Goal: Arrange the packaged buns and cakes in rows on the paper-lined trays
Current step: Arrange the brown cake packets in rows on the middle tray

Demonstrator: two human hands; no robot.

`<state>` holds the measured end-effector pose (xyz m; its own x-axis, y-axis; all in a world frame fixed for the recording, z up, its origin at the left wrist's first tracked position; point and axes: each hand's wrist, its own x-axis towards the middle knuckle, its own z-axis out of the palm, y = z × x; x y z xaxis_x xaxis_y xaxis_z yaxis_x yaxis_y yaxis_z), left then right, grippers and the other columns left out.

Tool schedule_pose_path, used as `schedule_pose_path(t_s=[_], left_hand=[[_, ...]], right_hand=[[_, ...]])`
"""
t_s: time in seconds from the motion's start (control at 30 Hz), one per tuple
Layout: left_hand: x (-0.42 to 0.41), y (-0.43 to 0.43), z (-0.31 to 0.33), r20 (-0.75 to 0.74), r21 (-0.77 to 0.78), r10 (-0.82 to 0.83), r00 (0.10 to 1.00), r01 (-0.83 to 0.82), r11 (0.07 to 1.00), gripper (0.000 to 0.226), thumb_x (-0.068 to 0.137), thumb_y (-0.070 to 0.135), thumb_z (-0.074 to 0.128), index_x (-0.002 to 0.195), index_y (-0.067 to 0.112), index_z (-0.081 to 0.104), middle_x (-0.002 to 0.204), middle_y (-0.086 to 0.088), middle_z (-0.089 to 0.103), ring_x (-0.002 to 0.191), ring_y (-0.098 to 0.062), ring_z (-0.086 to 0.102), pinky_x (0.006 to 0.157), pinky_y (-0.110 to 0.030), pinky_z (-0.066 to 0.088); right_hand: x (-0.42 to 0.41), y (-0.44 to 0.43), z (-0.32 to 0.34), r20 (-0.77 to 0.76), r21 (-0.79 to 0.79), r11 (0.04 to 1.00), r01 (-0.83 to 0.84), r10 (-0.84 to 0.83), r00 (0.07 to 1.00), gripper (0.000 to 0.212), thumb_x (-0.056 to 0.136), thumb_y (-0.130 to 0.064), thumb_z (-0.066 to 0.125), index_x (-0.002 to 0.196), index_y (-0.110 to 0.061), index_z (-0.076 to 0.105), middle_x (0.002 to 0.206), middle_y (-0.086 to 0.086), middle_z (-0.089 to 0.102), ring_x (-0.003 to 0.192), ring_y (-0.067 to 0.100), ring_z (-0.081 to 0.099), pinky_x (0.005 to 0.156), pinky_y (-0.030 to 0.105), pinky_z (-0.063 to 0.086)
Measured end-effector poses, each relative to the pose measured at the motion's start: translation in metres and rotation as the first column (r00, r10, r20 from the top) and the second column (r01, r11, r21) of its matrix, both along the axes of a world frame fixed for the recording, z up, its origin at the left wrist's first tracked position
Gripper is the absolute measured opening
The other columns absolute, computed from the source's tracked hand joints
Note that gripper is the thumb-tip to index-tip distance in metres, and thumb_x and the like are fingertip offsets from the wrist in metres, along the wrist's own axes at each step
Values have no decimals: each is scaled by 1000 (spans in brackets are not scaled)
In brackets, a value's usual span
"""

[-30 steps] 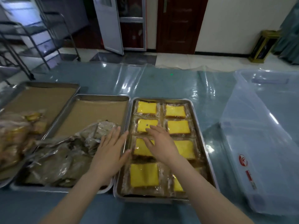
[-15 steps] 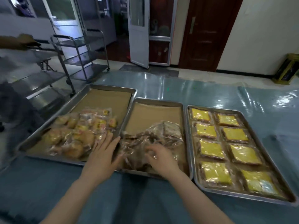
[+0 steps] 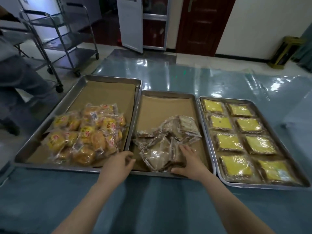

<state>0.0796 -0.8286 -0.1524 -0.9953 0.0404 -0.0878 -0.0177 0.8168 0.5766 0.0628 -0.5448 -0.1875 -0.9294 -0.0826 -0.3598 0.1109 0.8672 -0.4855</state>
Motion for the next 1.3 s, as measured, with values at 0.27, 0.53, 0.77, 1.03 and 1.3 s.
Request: schedule_pose_path(t_s=[0.27, 0.53, 0.77, 1.03, 1.3], left_hand=[[-40, 50, -22, 155, 0, 67, 986, -68, 998, 24, 86, 45, 60, 79, 23, 67, 75, 7, 67, 70, -10, 60, 59, -25, 46], [-66, 61, -5, 148, 241, 110, 983, -144, 960, 11, 81, 30, 69, 85, 24, 60, 80, 10, 66, 75, -8, 63, 65, -32, 51], [-70, 84, -3, 36, 40, -38, 999, 36, 999, 39, 81, 23, 69, 118, 28, 56, 96, 7, 60, 85, -11, 60, 76, -32, 51], [-114, 75, 0, -207, -199, -299, 931, 259, 945, 40, 88, 19, 59, 127, 22, 55, 127, 0, 53, 120, -20, 45, 101, -32, 37], [-166, 52, -21, -26, -235, -328, 944, 313, 920, 36, 93, 13, 48, 125, 27, 57, 122, -3, 63, 107, -21, 59, 88, -29, 46]], right_hand=[[1, 10, -7, -278, -150, 977, 155, -192, 941, 53, 84, -22, 63, 133, -32, 46, 117, -8, 63, 103, 5, 58, 84, 31, 51], [-53, 25, 47, -249, -633, 709, 311, -567, 785, 20, 86, -15, 56, 89, -35, 53, 71, -24, 61, 52, -6, 52, 42, 9, 39], [-92, 24, 50, -207, -683, 648, 336, -613, 763, 9, 92, -26, 55, 98, -20, 59, 88, 3, 67, 72, 15, 62, 64, 35, 50], [-113, 12, 56, -195, -716, 610, 338, -640, 743, 39, 98, -31, 47, 137, -27, 42, 97, -44, 48, 90, -31, 43, 75, 8, 32], [-152, 14, 51, -83, -775, 487, 402, -710, 700, 29, 97, -33, 46, 125, -39, 52, 113, -28, 57, 104, -2, 55, 87, 26, 45]])
